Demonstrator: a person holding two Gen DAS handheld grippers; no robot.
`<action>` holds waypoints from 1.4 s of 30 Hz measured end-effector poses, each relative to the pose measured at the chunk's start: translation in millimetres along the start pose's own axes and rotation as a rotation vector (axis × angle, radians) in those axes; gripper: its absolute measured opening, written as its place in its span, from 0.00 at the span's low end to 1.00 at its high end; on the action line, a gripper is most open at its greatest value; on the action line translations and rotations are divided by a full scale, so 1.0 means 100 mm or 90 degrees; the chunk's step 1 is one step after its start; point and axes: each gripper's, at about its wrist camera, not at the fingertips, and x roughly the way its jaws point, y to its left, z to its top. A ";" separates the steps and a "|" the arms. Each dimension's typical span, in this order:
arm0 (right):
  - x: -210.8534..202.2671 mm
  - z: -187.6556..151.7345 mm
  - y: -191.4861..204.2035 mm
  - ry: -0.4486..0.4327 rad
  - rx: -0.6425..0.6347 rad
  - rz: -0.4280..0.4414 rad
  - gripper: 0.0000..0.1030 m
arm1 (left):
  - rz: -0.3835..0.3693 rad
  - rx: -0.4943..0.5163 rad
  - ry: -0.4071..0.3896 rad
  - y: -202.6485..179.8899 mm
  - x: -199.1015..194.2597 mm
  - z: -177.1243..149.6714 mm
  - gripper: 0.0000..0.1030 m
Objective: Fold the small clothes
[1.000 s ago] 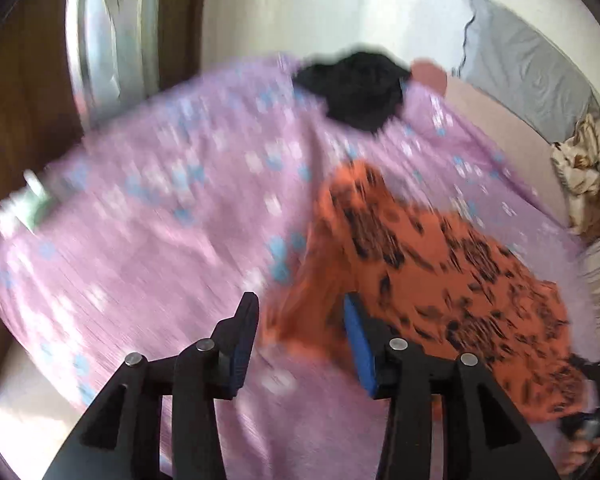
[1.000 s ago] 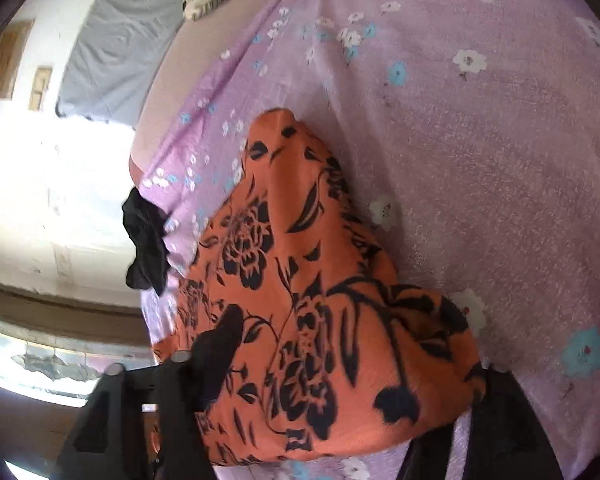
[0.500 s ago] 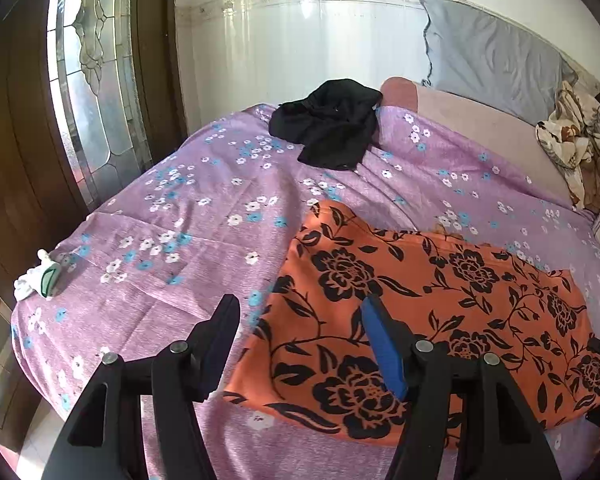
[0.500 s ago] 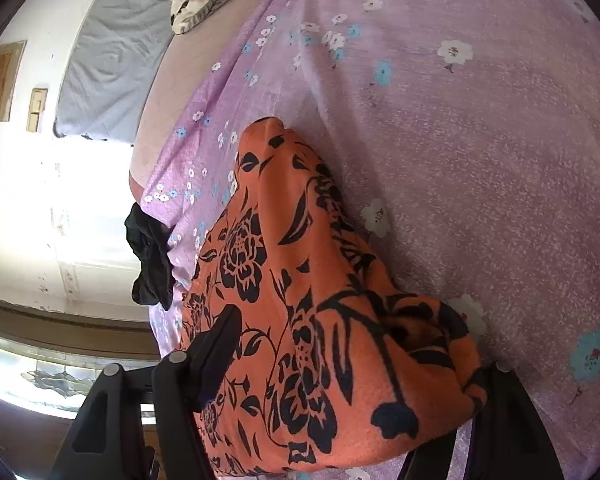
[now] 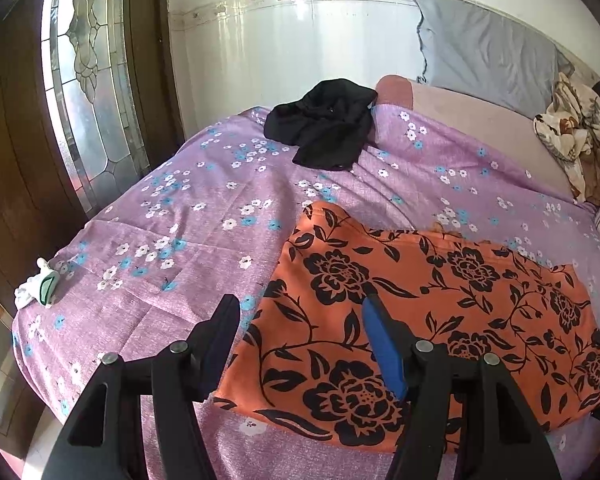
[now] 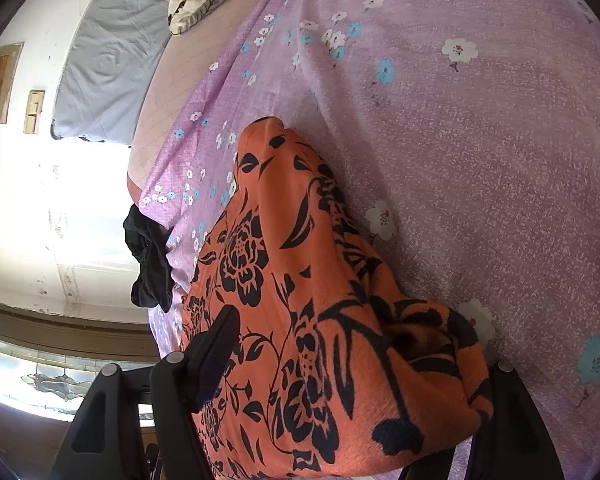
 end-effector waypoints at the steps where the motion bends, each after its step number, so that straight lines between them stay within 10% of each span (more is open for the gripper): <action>1: 0.00 0.00 0.00 0.000 0.000 0.000 0.71 | 0.000 -0.002 -0.002 0.01 -0.01 0.00 0.63; 35: 0.06 -0.02 0.07 -0.007 -0.020 -0.015 0.73 | 0.077 -0.107 -0.045 0.65 -0.13 0.12 0.63; 42: 0.05 -0.04 0.08 -0.019 -0.032 -0.017 0.63 | 0.052 -0.070 0.098 0.42 0.37 -0.05 0.63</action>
